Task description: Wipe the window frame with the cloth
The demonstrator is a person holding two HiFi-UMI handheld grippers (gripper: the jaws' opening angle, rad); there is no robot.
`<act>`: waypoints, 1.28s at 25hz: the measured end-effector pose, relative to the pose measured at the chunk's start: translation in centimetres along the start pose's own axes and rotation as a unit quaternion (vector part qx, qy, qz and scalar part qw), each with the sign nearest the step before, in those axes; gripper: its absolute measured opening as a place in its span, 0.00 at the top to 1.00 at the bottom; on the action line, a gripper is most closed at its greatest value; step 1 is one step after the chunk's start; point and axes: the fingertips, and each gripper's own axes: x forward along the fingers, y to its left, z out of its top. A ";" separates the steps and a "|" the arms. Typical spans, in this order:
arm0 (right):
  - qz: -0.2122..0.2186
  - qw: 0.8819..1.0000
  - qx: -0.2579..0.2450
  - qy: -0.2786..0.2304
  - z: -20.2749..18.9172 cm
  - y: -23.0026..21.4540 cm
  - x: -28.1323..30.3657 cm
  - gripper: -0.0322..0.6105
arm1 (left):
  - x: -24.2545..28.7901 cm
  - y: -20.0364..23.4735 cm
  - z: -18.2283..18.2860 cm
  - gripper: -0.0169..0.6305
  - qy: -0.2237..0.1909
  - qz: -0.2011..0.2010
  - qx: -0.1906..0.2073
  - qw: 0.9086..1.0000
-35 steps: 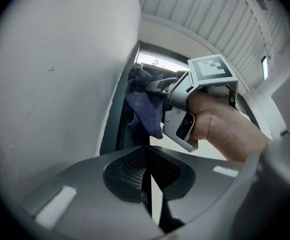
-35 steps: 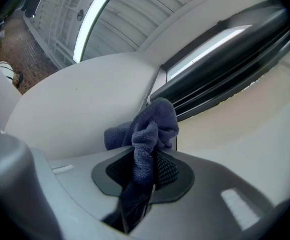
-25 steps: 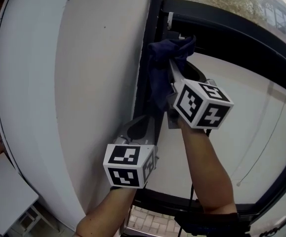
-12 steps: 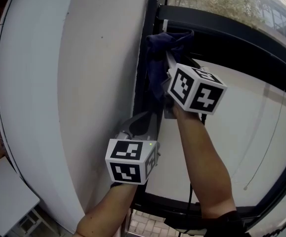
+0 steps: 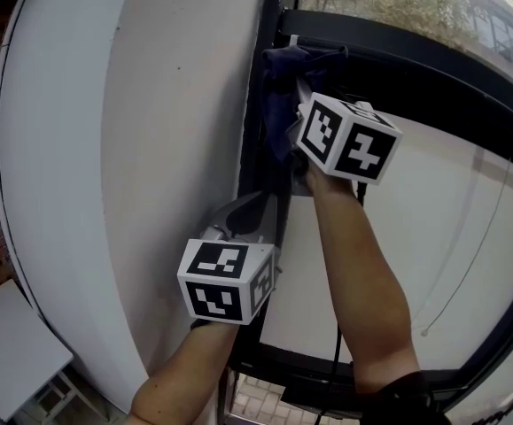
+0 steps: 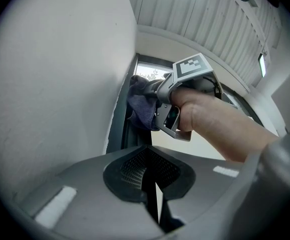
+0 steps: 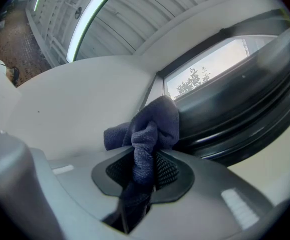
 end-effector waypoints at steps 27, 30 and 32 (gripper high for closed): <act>0.068 0.997 0.042 0.009 -5.3 0.2 -7.9 0.82 | -2.4 0.2 0.0 0.97 -0.022 0.022 0.010 0.999; 0.060 0.997 0.039 0.018 -5.3 -1.3 -10.1 0.82 | -1.8 -1.0 0.2 0.97 -0.019 0.010 0.005 1.000; 0.057 0.998 0.029 0.021 -5.1 -2.3 -11.4 0.82 | -1.4 -1.9 0.6 0.97 -0.025 0.005 0.000 1.000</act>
